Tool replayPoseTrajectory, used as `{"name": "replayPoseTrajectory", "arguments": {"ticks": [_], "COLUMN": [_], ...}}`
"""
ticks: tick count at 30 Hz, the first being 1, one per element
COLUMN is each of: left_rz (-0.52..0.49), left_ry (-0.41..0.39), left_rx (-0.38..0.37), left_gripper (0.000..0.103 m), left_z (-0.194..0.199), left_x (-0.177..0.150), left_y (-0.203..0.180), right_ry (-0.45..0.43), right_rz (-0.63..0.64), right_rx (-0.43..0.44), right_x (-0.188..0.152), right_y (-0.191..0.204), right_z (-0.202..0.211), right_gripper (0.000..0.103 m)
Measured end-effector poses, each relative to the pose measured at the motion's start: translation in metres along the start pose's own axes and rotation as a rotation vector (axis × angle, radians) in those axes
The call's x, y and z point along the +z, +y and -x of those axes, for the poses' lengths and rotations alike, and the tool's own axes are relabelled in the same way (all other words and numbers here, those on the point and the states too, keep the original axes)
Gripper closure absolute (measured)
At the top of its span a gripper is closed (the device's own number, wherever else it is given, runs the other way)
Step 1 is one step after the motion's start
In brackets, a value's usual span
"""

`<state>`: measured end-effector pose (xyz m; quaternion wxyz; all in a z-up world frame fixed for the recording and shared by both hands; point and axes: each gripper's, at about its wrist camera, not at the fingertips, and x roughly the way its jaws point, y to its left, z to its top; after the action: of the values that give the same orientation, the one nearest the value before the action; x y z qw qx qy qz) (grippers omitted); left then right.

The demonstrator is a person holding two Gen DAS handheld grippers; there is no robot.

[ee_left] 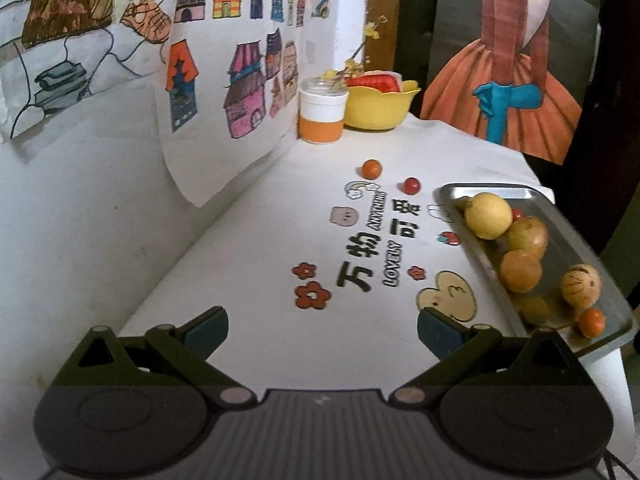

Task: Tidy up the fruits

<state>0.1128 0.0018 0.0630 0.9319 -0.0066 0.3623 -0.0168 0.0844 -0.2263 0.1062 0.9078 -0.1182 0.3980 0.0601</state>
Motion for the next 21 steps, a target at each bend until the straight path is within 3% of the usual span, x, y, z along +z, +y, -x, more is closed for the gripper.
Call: {"name": "replayPoseTrajectory", "arguments": {"ticks": [12, 21], "left_rz": [-0.013, -0.033], "left_ry": [-0.003, -0.059], "left_rx": [0.038, 0.088], "left_gripper": [0.000, 0.000], "left_z": [-0.013, -0.013], "left_x": [0.016, 0.041], "left_y": [0.008, 0.003], "right_ry": [-0.091, -0.271], "right_rz": [0.154, 0.158], "right_rx": [-0.001, 0.005], "right_x": [0.032, 0.064], "right_y": [0.009, 0.021], "right_z": [-0.007, -0.002], "right_gripper": [0.001, 0.001]}}
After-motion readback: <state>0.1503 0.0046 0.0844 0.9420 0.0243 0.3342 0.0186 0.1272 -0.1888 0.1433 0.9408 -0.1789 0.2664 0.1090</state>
